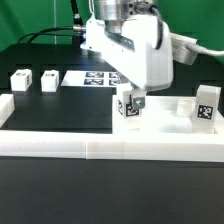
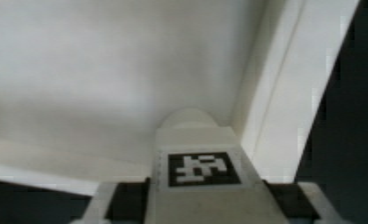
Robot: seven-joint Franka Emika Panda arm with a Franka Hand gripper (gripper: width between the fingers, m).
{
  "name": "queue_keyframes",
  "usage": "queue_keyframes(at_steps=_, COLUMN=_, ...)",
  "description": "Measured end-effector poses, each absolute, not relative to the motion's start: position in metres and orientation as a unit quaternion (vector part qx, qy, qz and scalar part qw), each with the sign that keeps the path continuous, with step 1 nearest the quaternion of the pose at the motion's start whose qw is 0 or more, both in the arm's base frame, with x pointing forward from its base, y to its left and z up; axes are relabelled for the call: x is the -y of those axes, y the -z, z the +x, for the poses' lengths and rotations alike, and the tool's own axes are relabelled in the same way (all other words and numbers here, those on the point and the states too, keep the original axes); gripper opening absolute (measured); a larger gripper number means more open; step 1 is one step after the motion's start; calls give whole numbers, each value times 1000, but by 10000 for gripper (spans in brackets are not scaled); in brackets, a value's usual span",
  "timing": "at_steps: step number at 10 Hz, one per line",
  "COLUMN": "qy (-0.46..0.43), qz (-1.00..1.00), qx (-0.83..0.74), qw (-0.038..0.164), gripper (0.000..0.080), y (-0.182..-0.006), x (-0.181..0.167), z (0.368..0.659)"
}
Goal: Assemble square table
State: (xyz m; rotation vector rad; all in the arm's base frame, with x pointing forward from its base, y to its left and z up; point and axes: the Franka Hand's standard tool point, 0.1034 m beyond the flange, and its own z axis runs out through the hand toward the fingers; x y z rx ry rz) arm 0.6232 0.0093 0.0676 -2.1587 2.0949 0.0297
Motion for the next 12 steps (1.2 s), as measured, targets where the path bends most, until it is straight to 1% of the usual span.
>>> queue_keyframes(at_steps=2, qy=-10, qz=-631, qx=-772, qw=72, gripper=291, y=-67, x=-16, z=624)
queue_keyframes(at_steps=4, qy=-16, qz=-597, qx=-798, qw=79, gripper=291, y=-67, x=-15, z=625)
queue_keyframes(at_steps=5, qy=-19, qz=-575, qx=-814, qw=80, gripper=367, y=-67, x=-16, z=625)
queue_keyframes(at_steps=6, qy=-18, qz=-586, qx=-806, qw=80, gripper=367, y=-67, x=-16, z=625)
queue_keyframes(at_steps=7, qy=-17, qz=-596, qx=-799, qw=81, gripper=503, y=-67, x=-16, z=625)
queue_keyframes(at_steps=8, qy=-15, qz=-618, qx=-782, qw=81, gripper=503, y=-67, x=-15, z=624)
queue_keyframes(at_steps=9, qy=-8, qz=-684, qx=-725, qw=81, gripper=622, y=-67, x=-9, z=621)
queue_keyframes(at_steps=10, qy=-1, qz=-745, qx=-662, qw=82, gripper=642, y=-68, x=-8, z=621)
queue_keyframes(at_steps=11, qy=4, qz=-786, qx=-612, qw=82, gripper=642, y=-68, x=-8, z=621)
queue_keyframes(at_steps=12, qy=6, qz=-799, qx=-595, qw=81, gripper=648, y=-67, x=-7, z=621)
